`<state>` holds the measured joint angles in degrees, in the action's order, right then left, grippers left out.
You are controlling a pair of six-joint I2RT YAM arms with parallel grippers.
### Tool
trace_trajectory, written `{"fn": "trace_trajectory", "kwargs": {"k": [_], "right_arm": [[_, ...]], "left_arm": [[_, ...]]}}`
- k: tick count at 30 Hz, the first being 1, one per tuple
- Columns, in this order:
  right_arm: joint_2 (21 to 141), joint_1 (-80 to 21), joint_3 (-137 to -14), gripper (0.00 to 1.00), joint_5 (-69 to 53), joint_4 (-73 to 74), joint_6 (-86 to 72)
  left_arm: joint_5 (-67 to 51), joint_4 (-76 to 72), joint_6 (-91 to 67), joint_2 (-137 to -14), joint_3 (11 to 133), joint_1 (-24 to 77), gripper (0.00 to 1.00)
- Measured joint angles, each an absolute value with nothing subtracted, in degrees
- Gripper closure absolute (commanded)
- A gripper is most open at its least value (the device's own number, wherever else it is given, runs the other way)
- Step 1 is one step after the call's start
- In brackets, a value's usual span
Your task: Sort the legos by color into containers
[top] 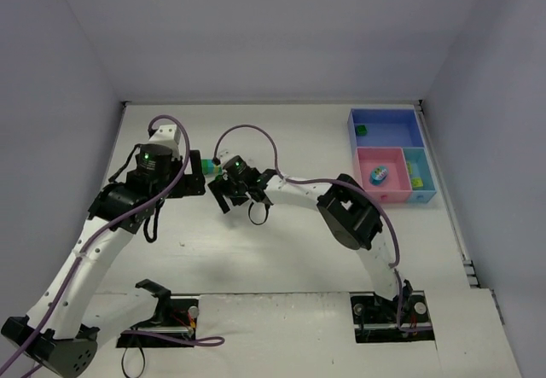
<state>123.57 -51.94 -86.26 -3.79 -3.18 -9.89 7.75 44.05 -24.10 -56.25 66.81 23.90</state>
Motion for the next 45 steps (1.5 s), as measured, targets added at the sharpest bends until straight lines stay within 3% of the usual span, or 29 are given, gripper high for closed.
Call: {"fn": "trace_trajectory", "kwargs": {"k": [4,7,10,11,12,14,23,29,33,36,40,45], "right_arm": [[126.9,-52.4,-90.8,0.23,-2.3,-4.5,-10.9],[128.6,-52.6,-92.3,0.33,-1.0,-5.6,-11.1],[129.2,-52.6,-92.6,0.61,0.6,-6.3,-11.1],[129.2,-52.6,-92.6,0.79,1.2,-6.3,-11.0],[129.2,-52.6,-92.5,0.9,1.6,-6.4,-10.8],[128.9,-52.5,-91.9,1.0,2.6,-7.1,-11.0],[114.4,-46.0,-80.6,1.0,2.8,-5.6,-8.0],[98.8,-26.0,-78.3,0.96,4.3,-6.9,-5.3],[97.4,-9.7,-78.2,0.92,5.6,-7.9,-4.7],[100.3,-1.8,-78.1,0.82,5.8,-7.4,-5.5],[106.8,2.8,-79.6,0.52,4.6,-5.9,-6.2],[113.4,3.3,-83.2,0.28,3.1,-3.9,-5.8]], "left_arm": [[7.7,44.4,-24.2,-54.7,66.7,23.9,0.09],[7.7,44.7,-24.2,-54.3,66.7,23.9,0.09],[7.8,44.8,-24.2,-54.2,66.5,23.9,0.09],[7.8,44.8,-24.2,-54.2,66.4,23.9,0.09],[7.8,44.8,-24.2,-54.2,66.2,23.9,0.09],[7.8,44.9,-24.2,-54.2,65.9,23.9,0.09],[7.5,44.1,-24.2,-56.5,65.8,23.9,0.09],[7.2,42.5,-24.2,-59.8,65.7,23.9,0.09],[7.0,41.3,-24.2,-61.6,64.9,23.9,0.09],[6.8,40.7,-24.2,-62.7,64.1,23.9,0.09],[6.8,39.2,-24.1,-63.2,62.3,23.9,0.09],[6.6,36.7,-22.6,-65.0,59.8,23.9,0.09]]}}
